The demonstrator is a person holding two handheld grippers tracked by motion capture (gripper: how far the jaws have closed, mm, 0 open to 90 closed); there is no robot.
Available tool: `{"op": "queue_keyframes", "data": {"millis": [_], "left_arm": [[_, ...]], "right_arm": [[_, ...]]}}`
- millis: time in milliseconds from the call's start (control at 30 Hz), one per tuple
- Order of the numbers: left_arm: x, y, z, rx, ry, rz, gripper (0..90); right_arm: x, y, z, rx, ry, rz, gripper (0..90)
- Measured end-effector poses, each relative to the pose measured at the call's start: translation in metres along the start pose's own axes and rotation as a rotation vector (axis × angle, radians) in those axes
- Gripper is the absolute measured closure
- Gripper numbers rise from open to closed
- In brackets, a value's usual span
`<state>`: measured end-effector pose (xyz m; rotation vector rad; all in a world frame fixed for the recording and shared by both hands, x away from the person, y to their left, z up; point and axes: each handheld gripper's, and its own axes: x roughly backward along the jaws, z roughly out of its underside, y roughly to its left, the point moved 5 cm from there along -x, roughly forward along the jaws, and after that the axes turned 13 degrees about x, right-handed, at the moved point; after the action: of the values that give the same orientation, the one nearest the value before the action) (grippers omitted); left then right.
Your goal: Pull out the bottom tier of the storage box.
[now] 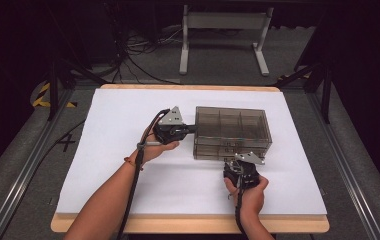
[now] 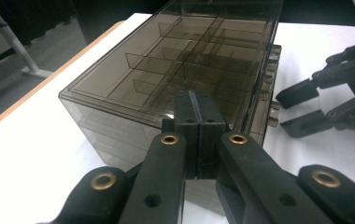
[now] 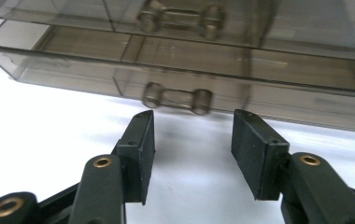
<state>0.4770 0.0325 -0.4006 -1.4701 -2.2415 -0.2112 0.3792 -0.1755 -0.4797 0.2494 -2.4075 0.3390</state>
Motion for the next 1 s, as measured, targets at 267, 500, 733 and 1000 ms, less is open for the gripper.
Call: {"op": "queue_keyframes", "data": {"millis": [267,500,733,1000], "left_arm": [[0.019,-0.011,0.002,-0.017,-0.048,0.006,84.2],[0.028,-0.019,0.005,0.027,-0.084,0.012,70.0],[0.034,-0.031,0.024,-0.008,-0.028,-0.032,55.9],[0.023,-0.031,0.045,0.046,-0.015,-0.019,48.4]], "right_arm": [[0.029,-0.04,0.008,0.109,-0.175,-0.071,51.4],[0.045,-0.088,0.006,0.124,-0.25,-0.136,58.6],[0.055,-0.122,-0.005,0.181,-0.335,-0.143,62.5],[0.06,-0.136,-0.02,0.236,-0.402,-0.212,60.9]]}}
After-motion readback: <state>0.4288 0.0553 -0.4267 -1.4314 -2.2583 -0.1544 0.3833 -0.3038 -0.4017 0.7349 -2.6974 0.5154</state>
